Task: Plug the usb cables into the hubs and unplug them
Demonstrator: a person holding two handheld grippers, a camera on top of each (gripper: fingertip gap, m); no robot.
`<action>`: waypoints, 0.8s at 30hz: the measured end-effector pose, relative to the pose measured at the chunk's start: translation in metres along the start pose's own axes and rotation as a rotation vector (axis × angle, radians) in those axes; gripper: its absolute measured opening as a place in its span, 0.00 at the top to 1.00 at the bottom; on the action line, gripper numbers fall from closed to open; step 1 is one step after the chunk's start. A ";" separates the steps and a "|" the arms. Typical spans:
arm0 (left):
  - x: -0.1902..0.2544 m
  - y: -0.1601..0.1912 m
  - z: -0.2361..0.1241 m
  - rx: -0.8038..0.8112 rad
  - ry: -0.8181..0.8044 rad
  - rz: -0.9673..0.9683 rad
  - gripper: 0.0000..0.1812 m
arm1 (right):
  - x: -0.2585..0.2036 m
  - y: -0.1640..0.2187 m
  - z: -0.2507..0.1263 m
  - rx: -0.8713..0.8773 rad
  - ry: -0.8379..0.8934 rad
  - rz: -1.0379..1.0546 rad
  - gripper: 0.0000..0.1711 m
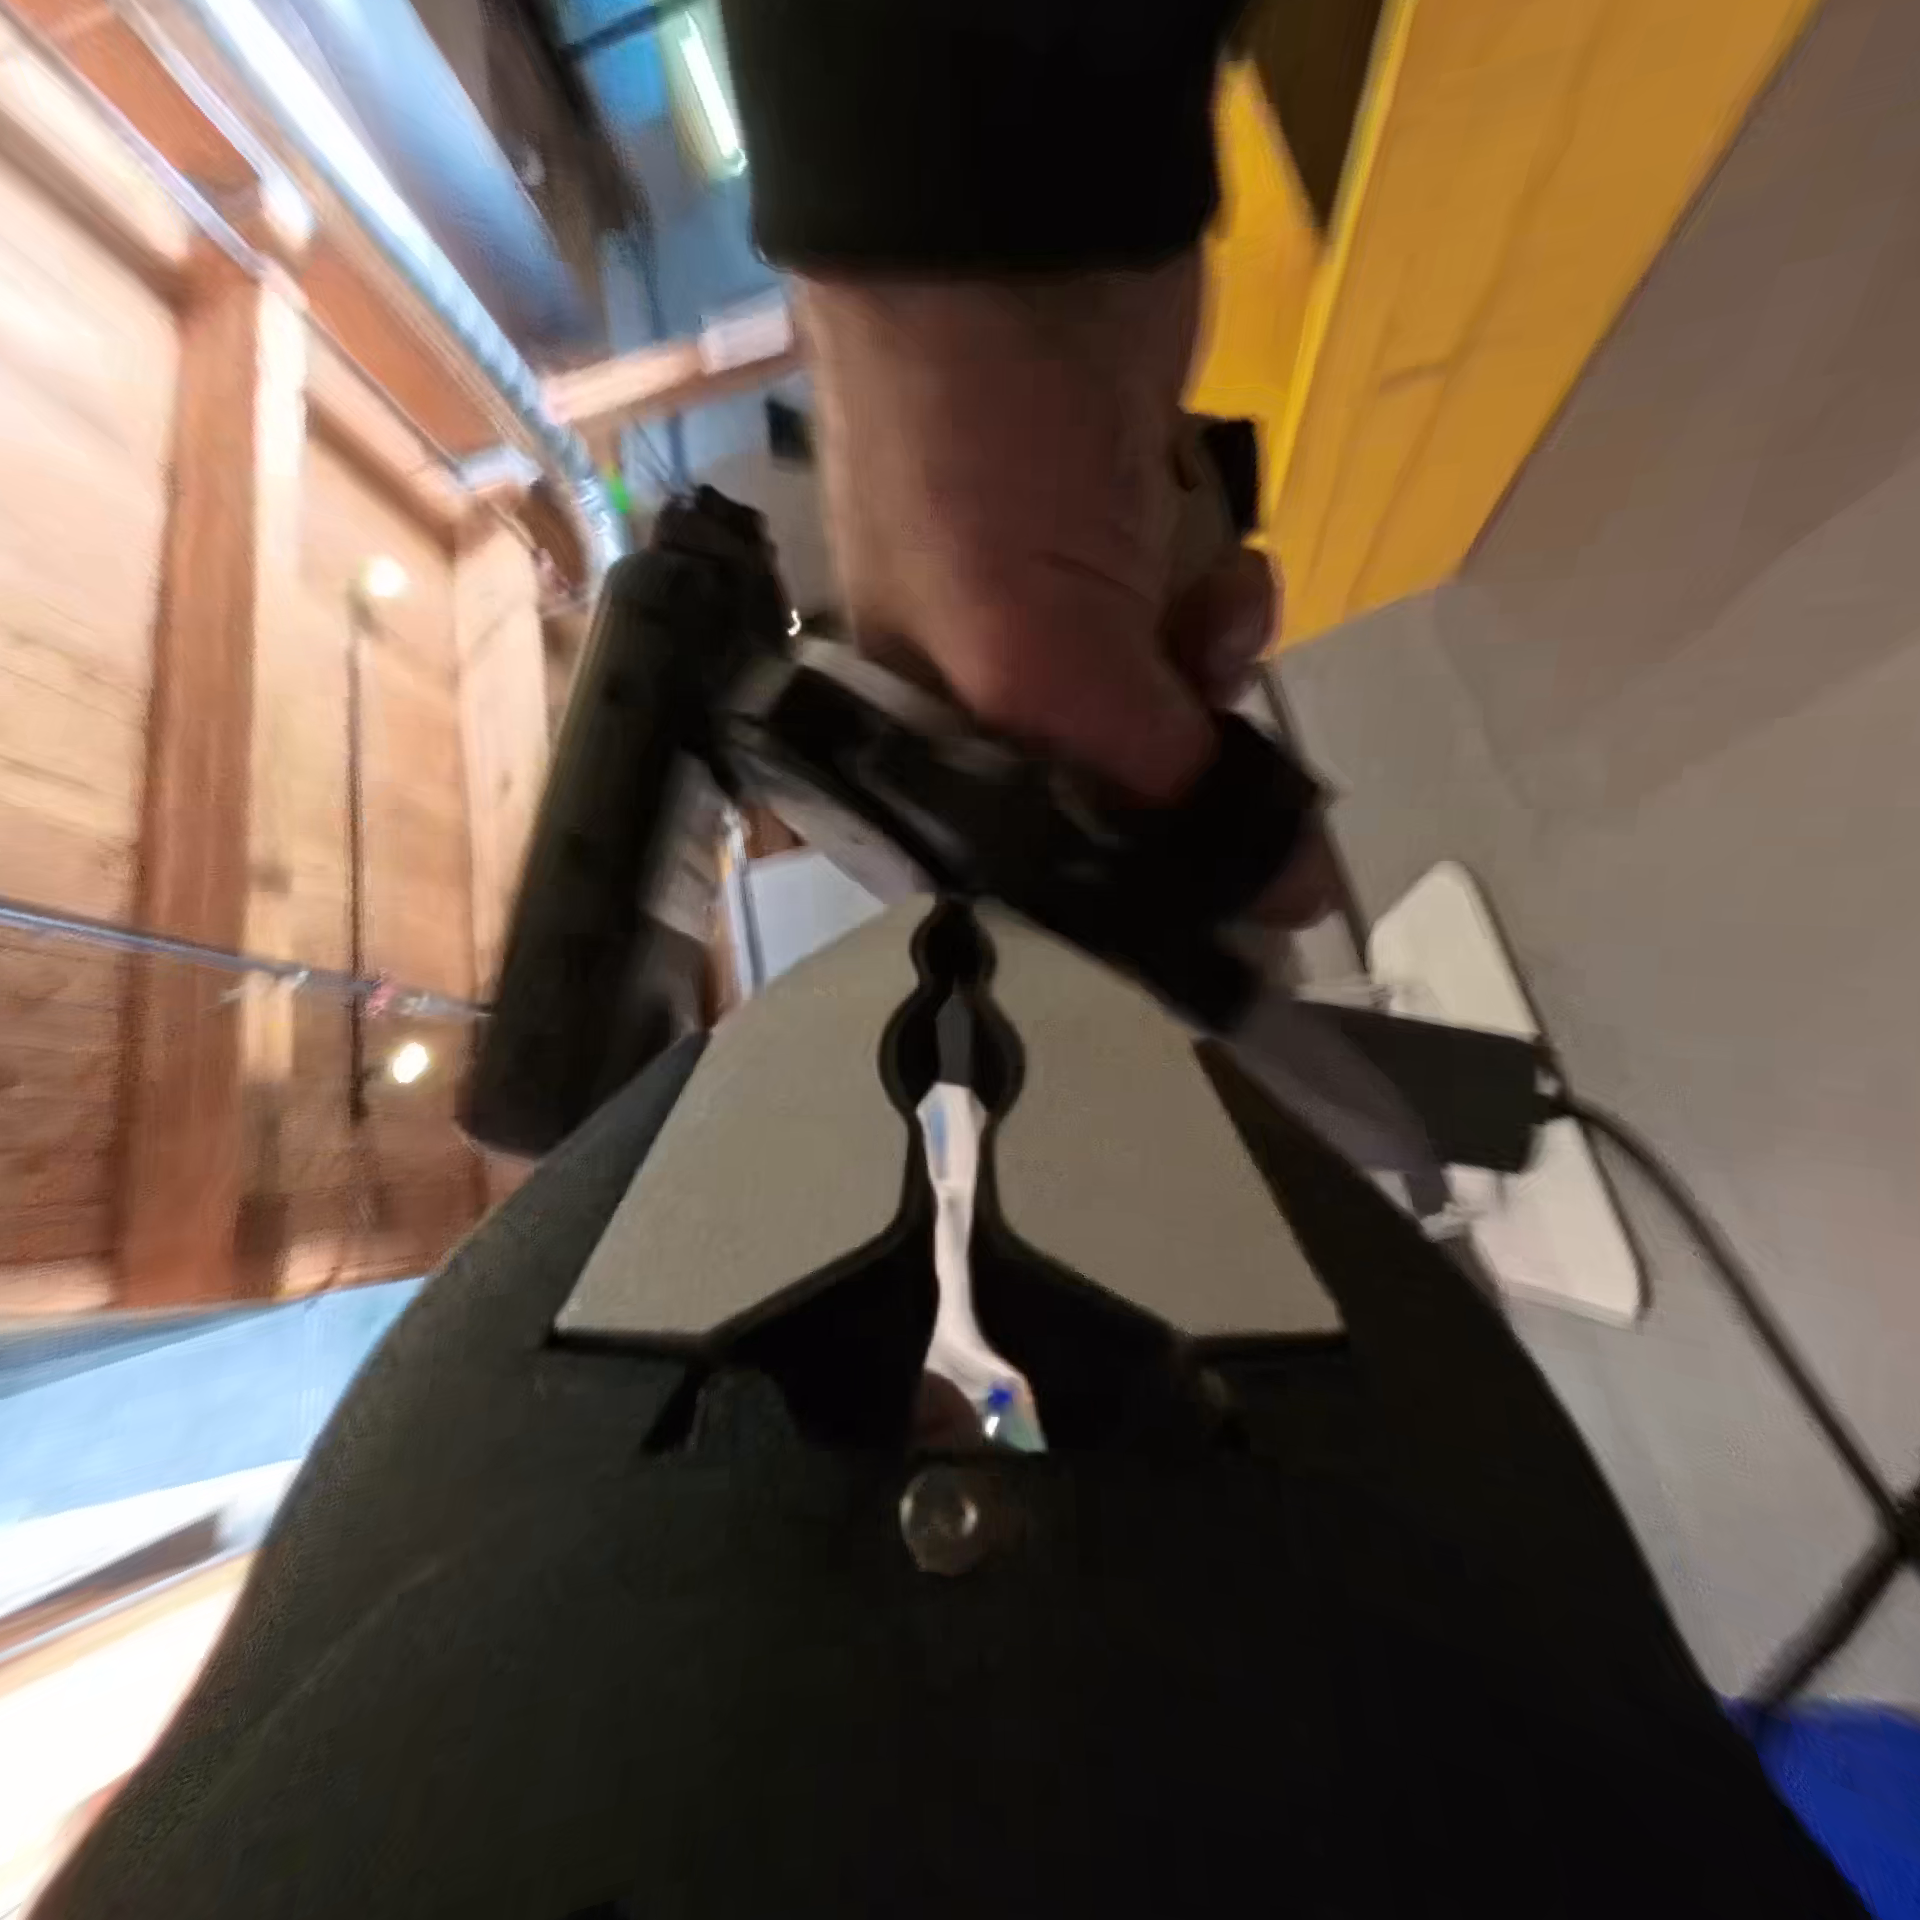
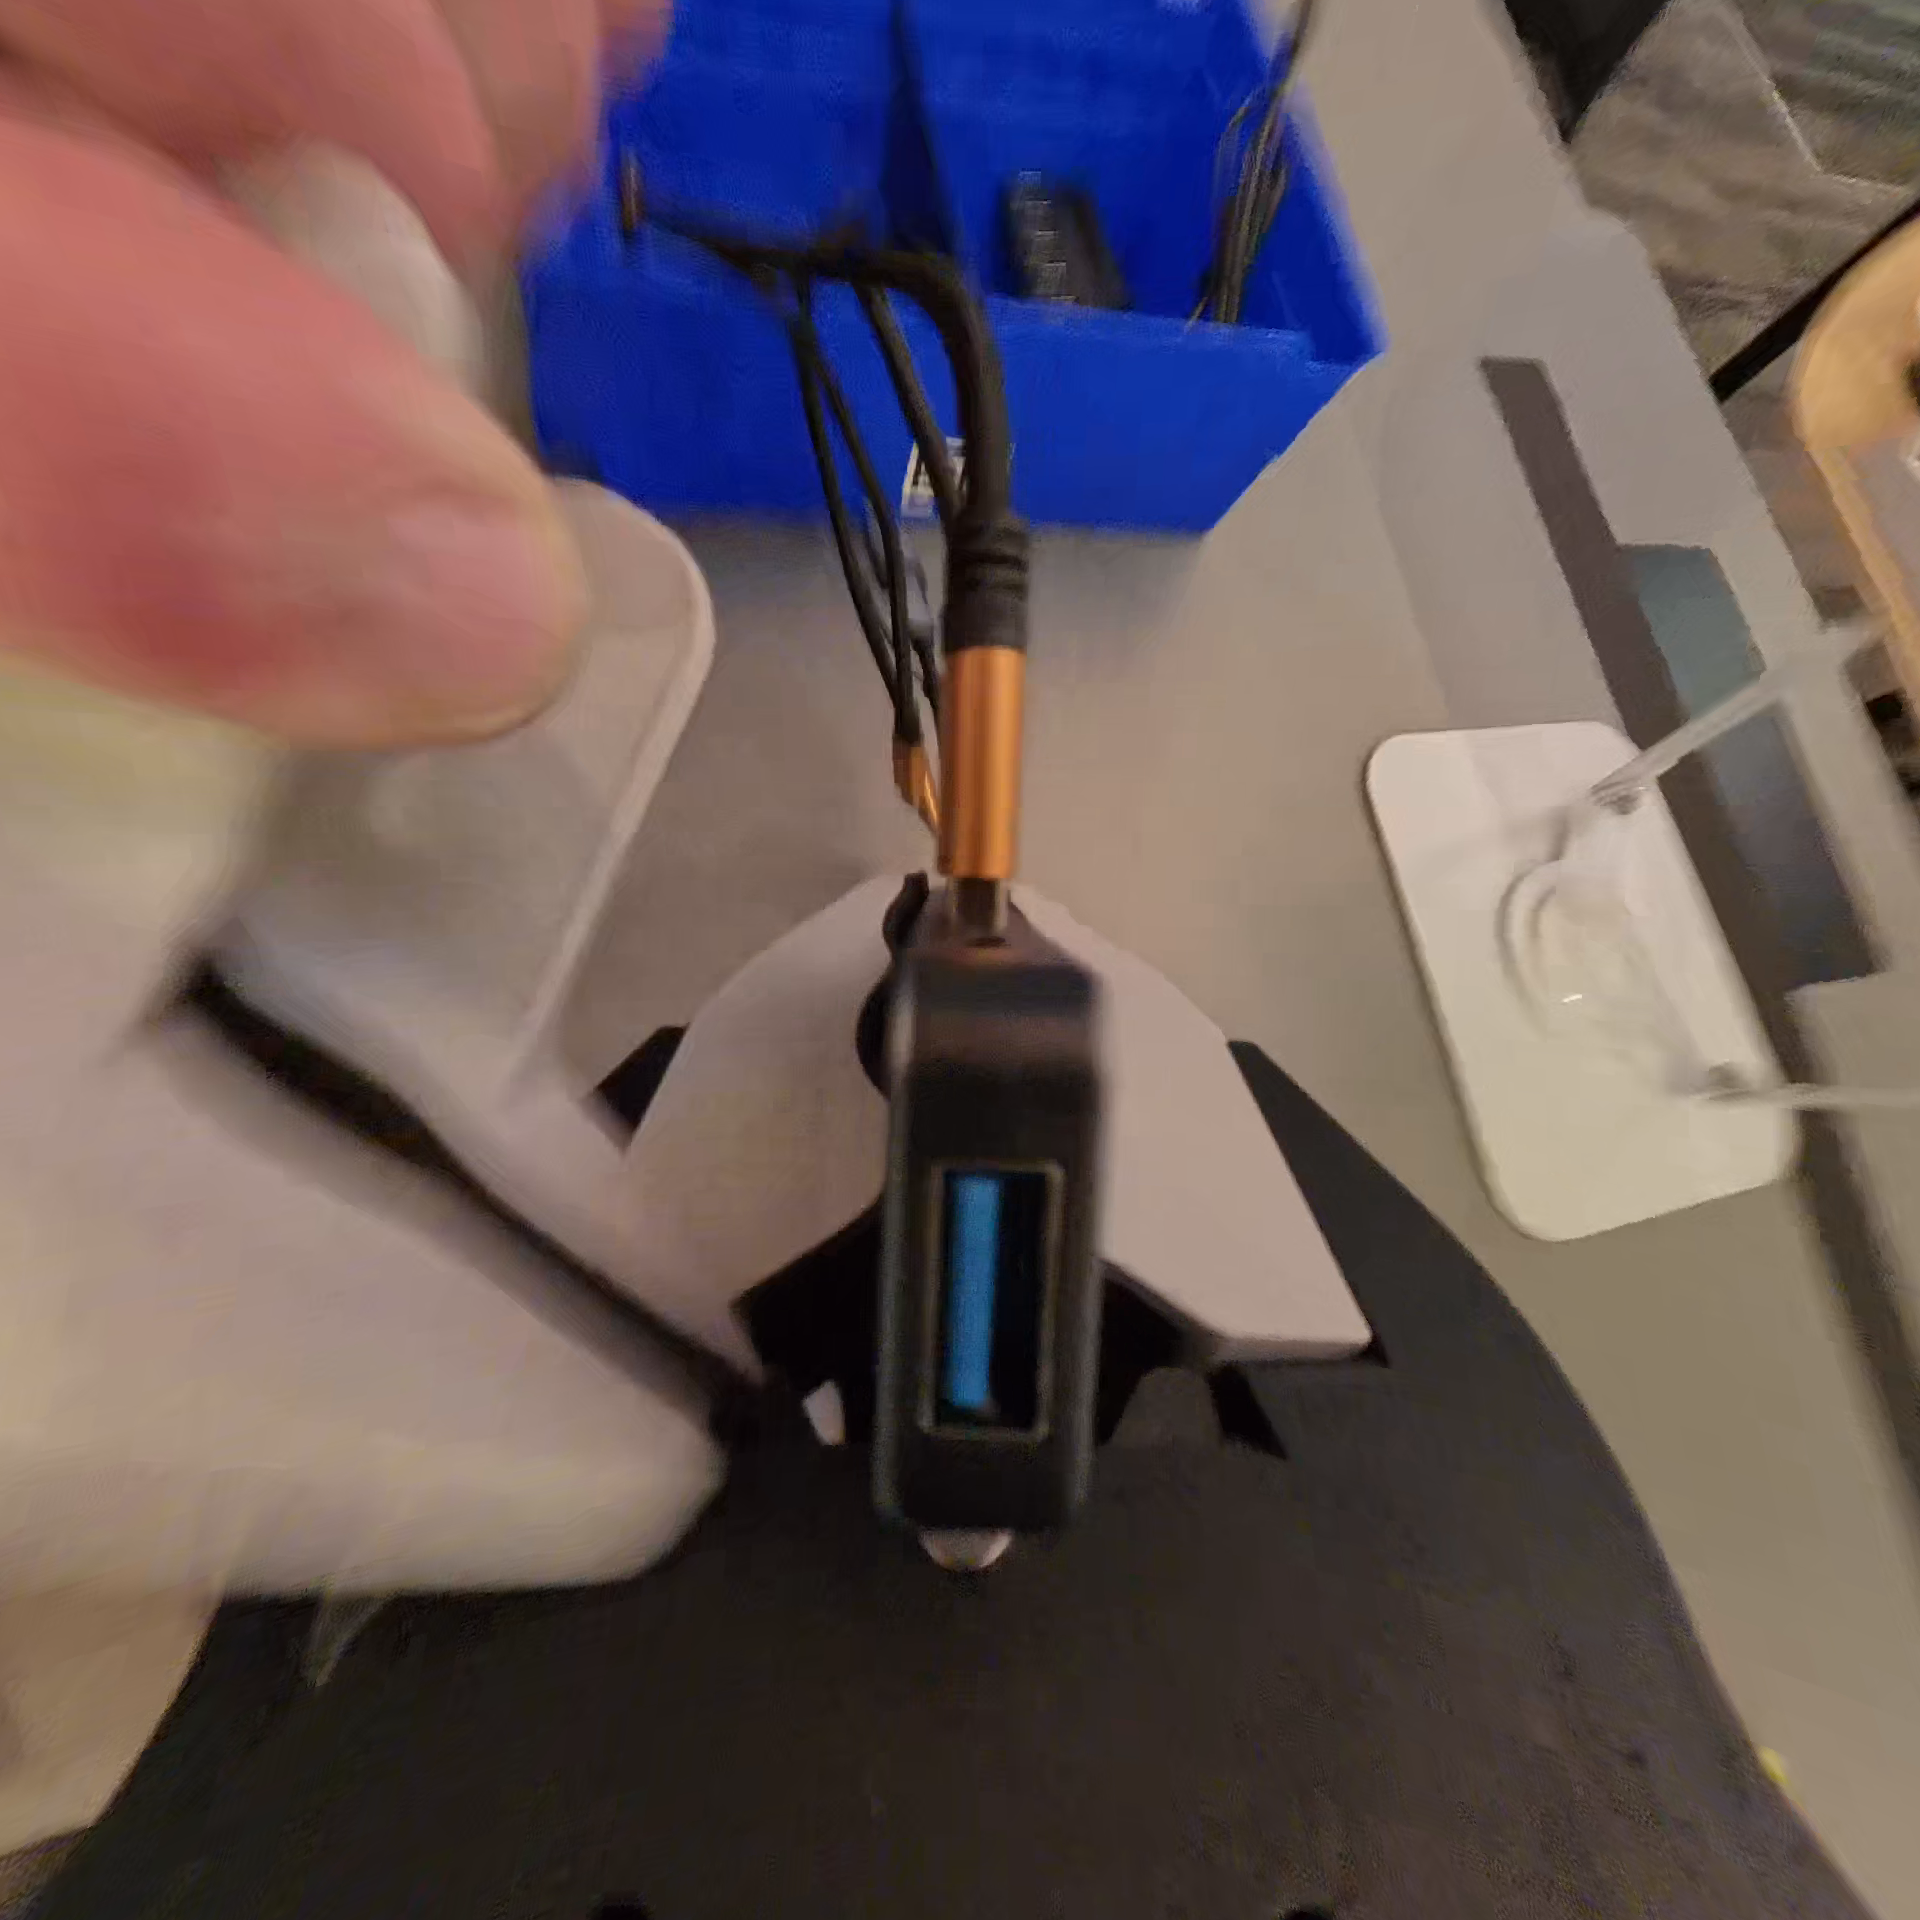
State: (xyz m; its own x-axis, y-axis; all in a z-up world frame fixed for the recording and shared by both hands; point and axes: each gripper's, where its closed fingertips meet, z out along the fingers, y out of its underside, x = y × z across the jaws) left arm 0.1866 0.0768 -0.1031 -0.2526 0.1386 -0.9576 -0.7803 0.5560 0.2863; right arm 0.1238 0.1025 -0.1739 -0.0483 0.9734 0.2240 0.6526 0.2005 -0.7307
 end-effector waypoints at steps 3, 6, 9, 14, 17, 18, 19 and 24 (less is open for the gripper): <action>0.006 0.021 0.010 -0.123 0.099 -0.103 1.00 | 0.012 0.006 -0.001 0.031 0.029 0.094 0.93; 0.004 0.033 0.009 -0.148 0.106 -0.156 1.00 | 0.020 0.014 -0.001 0.003 0.072 0.093 0.94; -0.010 0.053 0.002 -0.154 0.127 -0.348 0.91 | 0.025 0.019 -0.006 0.004 0.099 0.065 0.93; 0.003 0.050 -0.005 -0.098 0.422 -0.788 0.84 | 0.030 0.013 -0.014 0.007 0.187 -0.092 0.93; 0.008 0.038 -0.006 -0.035 0.571 -0.944 0.88 | 0.033 0.008 -0.019 -0.028 0.290 -0.256 0.93; 0.014 0.033 -0.008 -0.037 0.632 -0.959 0.88 | 0.035 0.006 -0.021 -0.041 0.324 -0.281 0.93; 0.017 0.033 -0.006 -0.046 0.628 -0.942 0.91 | 0.036 0.006 -0.021 -0.064 0.355 -0.323 0.93; 0.014 0.031 -0.006 -0.026 0.564 -0.863 0.96 | 0.042 0.000 -0.029 -0.080 0.452 -0.434 0.93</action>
State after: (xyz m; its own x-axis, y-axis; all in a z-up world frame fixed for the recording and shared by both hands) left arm 0.1550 0.0909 -0.1073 0.1735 -0.7077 -0.6849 -0.8335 0.2649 -0.4848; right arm 0.1438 0.1399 -0.1461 -0.0086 0.6590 0.7521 0.7008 0.5405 -0.4656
